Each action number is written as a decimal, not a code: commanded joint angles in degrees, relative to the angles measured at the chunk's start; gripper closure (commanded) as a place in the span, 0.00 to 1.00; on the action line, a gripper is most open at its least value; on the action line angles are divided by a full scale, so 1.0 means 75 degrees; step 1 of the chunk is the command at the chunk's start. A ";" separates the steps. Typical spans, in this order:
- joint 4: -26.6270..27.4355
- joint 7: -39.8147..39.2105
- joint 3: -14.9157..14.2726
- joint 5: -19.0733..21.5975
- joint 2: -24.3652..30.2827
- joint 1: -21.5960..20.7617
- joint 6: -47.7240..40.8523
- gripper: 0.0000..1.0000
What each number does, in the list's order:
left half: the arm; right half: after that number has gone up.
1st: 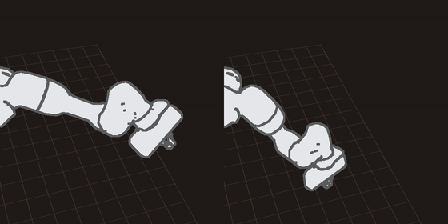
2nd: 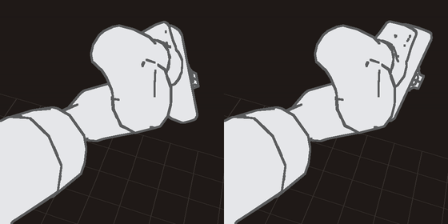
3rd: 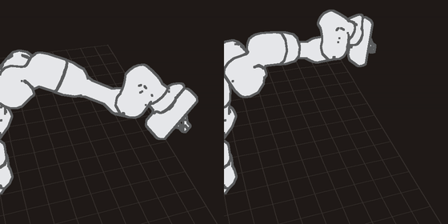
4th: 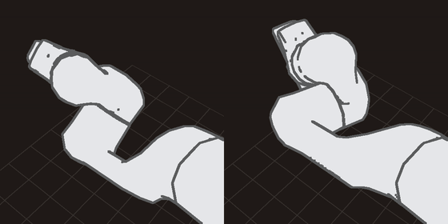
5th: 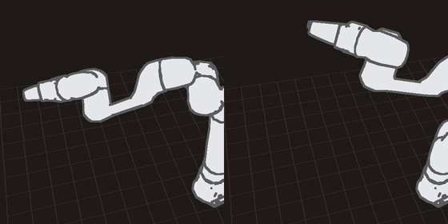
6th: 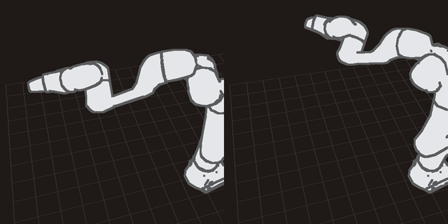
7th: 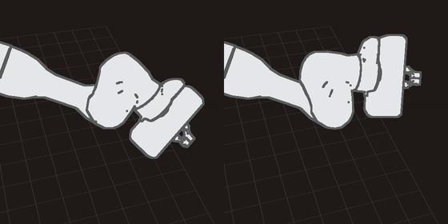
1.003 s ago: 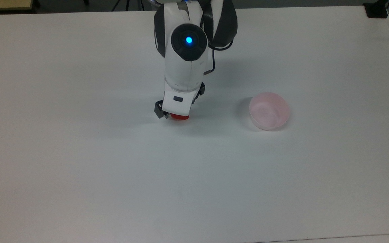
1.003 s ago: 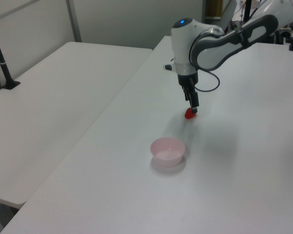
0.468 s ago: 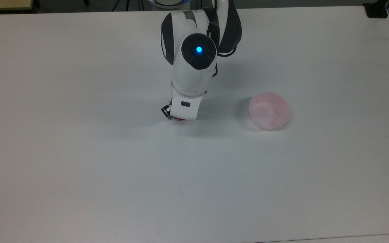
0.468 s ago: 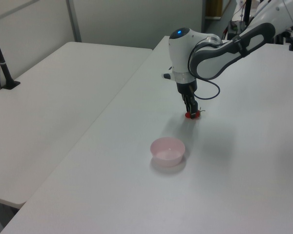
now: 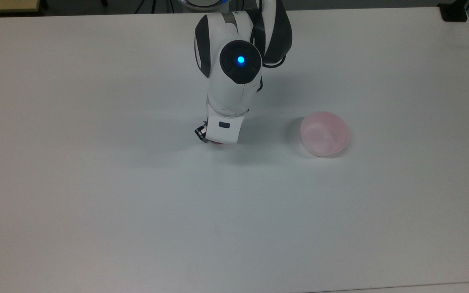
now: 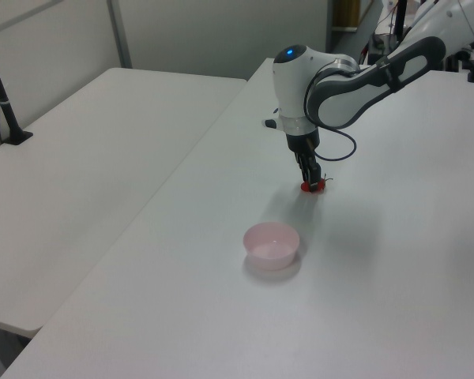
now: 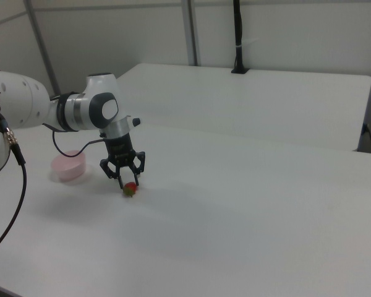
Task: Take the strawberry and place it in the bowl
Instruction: 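Lower the gripper onto the strawberry and close the fingers on it, then lift the held strawberry and carry it over the pink bowl, then open the gripper to release the strawberry into the bowl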
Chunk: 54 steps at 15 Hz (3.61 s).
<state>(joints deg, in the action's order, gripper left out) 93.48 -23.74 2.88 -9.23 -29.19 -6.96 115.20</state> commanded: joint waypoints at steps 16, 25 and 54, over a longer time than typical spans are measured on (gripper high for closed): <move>0.0345 0.1103 -0.0044 -0.0058 0.0224 -0.0092 -0.0396 0.49; -0.0087 0.1873 0.0235 0.0047 0.0552 -0.0209 -0.0407 0.64; -0.0639 0.4842 0.0436 -0.0023 0.1417 -0.1208 -0.1025 0.00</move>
<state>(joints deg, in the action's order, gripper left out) 86.94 12.70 6.49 -9.18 -24.09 -20.34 115.11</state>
